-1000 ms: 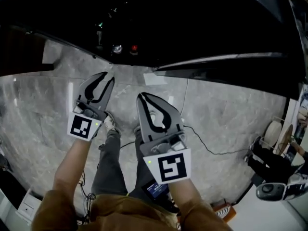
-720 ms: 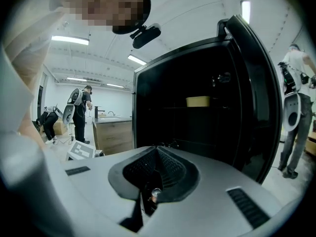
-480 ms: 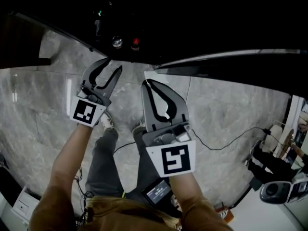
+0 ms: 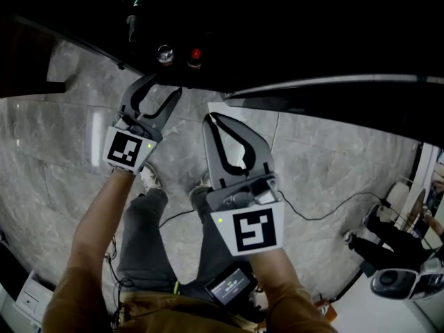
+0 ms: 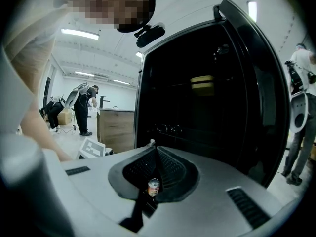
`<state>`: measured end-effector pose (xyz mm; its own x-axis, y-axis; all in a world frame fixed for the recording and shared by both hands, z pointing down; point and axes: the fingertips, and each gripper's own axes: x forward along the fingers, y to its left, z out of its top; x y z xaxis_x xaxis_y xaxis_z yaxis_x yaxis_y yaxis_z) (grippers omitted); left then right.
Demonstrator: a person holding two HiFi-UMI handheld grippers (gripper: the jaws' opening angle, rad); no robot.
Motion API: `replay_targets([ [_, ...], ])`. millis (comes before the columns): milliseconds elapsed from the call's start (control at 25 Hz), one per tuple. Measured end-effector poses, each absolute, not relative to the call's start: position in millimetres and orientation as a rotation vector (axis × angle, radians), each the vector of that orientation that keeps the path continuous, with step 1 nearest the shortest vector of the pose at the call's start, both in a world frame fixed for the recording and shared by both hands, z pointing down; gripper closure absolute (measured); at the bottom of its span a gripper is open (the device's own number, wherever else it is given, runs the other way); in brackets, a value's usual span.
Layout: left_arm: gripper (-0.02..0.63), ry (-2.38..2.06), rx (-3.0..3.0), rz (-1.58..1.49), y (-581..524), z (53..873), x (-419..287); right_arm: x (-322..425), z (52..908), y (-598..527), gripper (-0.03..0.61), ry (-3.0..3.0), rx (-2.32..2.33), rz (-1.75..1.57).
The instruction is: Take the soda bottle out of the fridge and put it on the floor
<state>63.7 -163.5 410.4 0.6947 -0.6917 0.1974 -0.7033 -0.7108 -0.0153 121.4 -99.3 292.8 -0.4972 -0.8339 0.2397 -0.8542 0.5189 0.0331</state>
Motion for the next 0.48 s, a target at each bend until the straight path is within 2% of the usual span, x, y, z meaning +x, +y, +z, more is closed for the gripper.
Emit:
replay_targets([
  [480, 0.384, -1.152, 2.877, 0.349, -187.3, 485.3, 82.4, 141.4, 364.0, -113.4, 0.575, -2.491, 1.473, 0.109],
])
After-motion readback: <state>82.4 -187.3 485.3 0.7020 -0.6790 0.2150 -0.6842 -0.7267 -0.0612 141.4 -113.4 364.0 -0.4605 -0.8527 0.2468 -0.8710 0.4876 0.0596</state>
